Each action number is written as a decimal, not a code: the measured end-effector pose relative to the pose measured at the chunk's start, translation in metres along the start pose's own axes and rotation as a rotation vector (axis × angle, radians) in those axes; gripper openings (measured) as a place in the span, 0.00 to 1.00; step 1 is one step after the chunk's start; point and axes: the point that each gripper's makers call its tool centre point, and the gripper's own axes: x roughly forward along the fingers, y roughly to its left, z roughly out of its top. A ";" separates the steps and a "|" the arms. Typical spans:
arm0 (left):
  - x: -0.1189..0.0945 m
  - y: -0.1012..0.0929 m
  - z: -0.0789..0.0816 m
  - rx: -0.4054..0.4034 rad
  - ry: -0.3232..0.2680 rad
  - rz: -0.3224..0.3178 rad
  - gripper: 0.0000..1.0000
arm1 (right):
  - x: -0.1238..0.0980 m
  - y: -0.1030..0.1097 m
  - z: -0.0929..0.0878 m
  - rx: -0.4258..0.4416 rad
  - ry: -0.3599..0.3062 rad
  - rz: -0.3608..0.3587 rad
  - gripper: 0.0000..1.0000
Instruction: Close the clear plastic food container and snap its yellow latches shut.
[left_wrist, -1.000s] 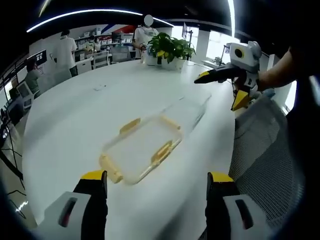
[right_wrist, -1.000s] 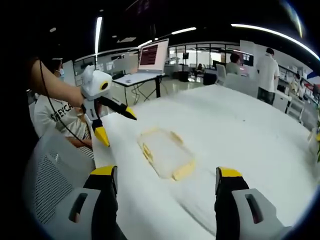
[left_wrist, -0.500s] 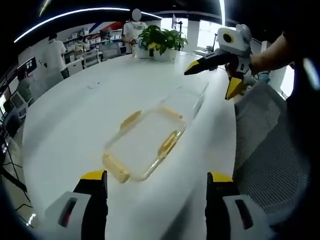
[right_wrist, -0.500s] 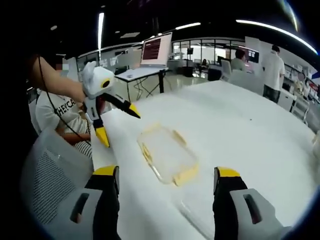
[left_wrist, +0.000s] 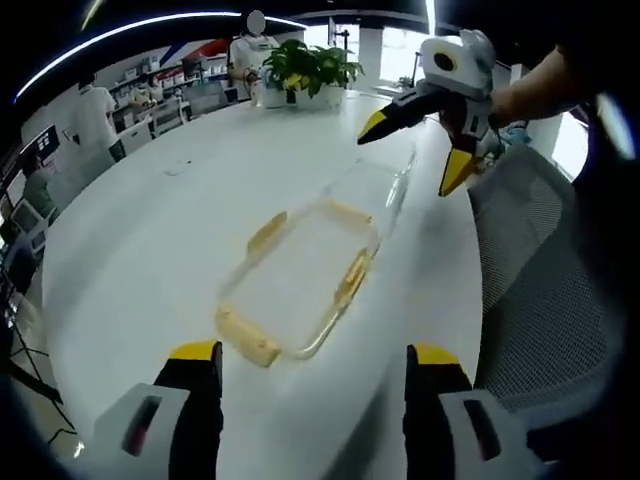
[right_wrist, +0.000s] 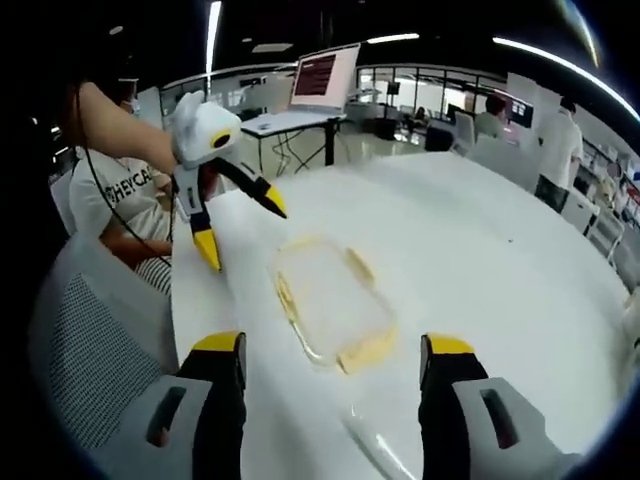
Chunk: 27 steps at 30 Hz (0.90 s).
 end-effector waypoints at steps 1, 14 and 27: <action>0.000 0.003 0.001 0.000 0.000 0.003 0.71 | 0.002 0.000 0.000 0.005 0.009 0.009 0.69; 0.006 0.023 -0.002 0.051 0.035 -0.022 0.71 | 0.016 -0.007 -0.001 -0.031 0.044 0.023 0.67; 0.015 0.027 -0.002 0.109 0.072 -0.065 0.71 | 0.027 -0.010 -0.012 -0.103 0.136 0.060 0.63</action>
